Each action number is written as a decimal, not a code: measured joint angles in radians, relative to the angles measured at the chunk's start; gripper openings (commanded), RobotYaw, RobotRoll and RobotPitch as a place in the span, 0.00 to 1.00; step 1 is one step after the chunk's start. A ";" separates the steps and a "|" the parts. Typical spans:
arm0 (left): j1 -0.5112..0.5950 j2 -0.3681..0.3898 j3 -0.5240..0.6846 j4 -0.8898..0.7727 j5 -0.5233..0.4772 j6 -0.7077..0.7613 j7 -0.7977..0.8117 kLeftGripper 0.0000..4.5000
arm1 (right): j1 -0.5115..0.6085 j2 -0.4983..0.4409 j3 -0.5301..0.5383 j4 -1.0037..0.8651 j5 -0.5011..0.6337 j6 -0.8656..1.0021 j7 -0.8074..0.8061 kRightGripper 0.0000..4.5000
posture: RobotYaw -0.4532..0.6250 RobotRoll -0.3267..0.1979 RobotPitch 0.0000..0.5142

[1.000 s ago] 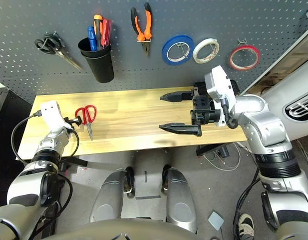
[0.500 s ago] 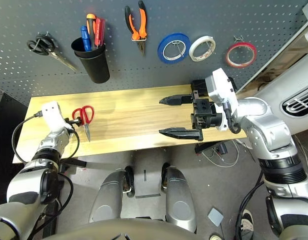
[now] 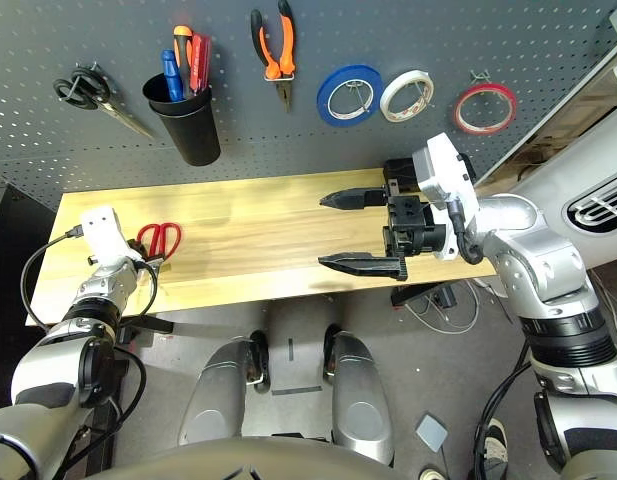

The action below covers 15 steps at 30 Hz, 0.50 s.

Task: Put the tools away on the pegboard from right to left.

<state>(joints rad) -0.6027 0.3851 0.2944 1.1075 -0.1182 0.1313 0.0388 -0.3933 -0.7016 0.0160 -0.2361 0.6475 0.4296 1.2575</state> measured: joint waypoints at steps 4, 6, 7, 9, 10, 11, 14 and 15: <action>0.024 -0.001 0.003 -0.034 -0.004 0.001 0.000 0.01 | -0.019 0.002 0.000 0.006 -0.002 -0.004 0.002 1.00 | 0.26 0.62 0.47; 0.048 -0.007 0.013 -0.073 -0.015 0.006 0.000 0.01 | -0.022 0.008 0.001 0.014 -0.004 -0.012 0.005 1.00 | 0.27 0.62 0.46; 0.057 -0.010 0.019 -0.092 -0.021 0.010 0.001 0.01 | -0.024 0.010 0.002 0.022 -0.006 -0.017 0.008 1.00 | 0.28 0.62 0.45; 0.078 -0.016 0.029 -0.143 -0.034 0.026 0.007 0.01 | -0.031 0.013 0.006 0.040 -0.013 -0.025 0.013 1.00 | 0.29 0.62 0.44; 0.095 -0.021 0.039 -0.195 -0.044 0.040 0.013 0.01 | -0.035 0.017 0.008 0.049 -0.016 -0.031 0.016 1.00 | 0.29 0.62 0.44; 0.114 -0.025 0.046 -0.249 -0.052 0.056 0.019 0.01 | -0.039 0.021 0.009 0.055 -0.020 -0.038 0.019 1.00 | 0.30 0.62 0.43; 0.171 -0.044 0.066 -0.440 -0.080 0.118 0.040 0.01 | -0.059 0.031 0.011 0.088 -0.029 -0.059 0.031 1.00 | 0.31 0.62 0.40; 0.192 -0.053 0.072 -0.505 -0.087 0.142 0.047 0.01 | -0.063 0.033 0.011 0.099 -0.031 -0.065 0.036 1.00 | 0.31 0.62 0.40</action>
<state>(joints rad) -0.4105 0.3320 0.3669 0.6022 -0.2052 0.2730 0.0860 -0.4559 -0.6689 0.0273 -0.1373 0.6168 0.3648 1.2939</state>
